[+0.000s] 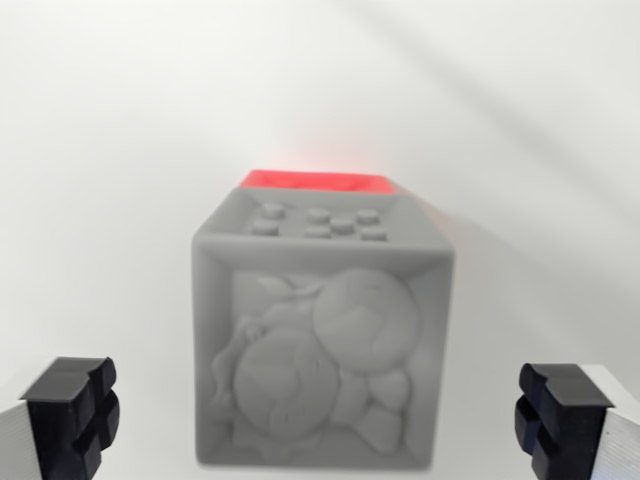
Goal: Destack cube
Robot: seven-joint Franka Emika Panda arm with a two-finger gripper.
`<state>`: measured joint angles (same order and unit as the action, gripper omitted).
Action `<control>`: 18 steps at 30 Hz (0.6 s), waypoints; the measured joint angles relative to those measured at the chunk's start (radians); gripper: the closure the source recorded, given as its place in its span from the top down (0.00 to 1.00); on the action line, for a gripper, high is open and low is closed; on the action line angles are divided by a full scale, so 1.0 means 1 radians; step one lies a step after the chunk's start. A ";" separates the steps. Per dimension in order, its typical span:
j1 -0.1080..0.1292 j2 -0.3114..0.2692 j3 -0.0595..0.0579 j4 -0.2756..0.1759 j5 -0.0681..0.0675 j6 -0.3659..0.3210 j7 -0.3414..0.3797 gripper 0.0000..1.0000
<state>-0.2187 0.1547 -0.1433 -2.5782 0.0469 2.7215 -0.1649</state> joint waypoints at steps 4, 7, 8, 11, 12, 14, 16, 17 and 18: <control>-0.001 0.046 0.007 0.003 0.019 0.043 -0.014 1.00; -0.004 0.066 0.011 0.005 0.028 0.063 -0.021 1.00; -0.004 0.074 0.012 0.006 0.032 0.070 -0.023 1.00; -0.007 0.096 0.016 0.010 0.041 0.088 -0.031 1.00; -0.008 0.102 0.018 0.011 0.043 0.092 -0.033 1.00; -0.009 0.110 0.019 0.011 0.046 0.100 -0.035 1.00; -0.009 0.113 0.020 0.011 0.047 0.103 -0.036 0.00; -0.009 0.113 0.020 0.012 0.047 0.104 -0.036 0.00; -0.009 0.113 0.020 0.012 0.047 0.104 -0.036 0.00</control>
<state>-0.2277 0.2678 -0.1230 -2.5665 0.0943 2.8254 -0.2013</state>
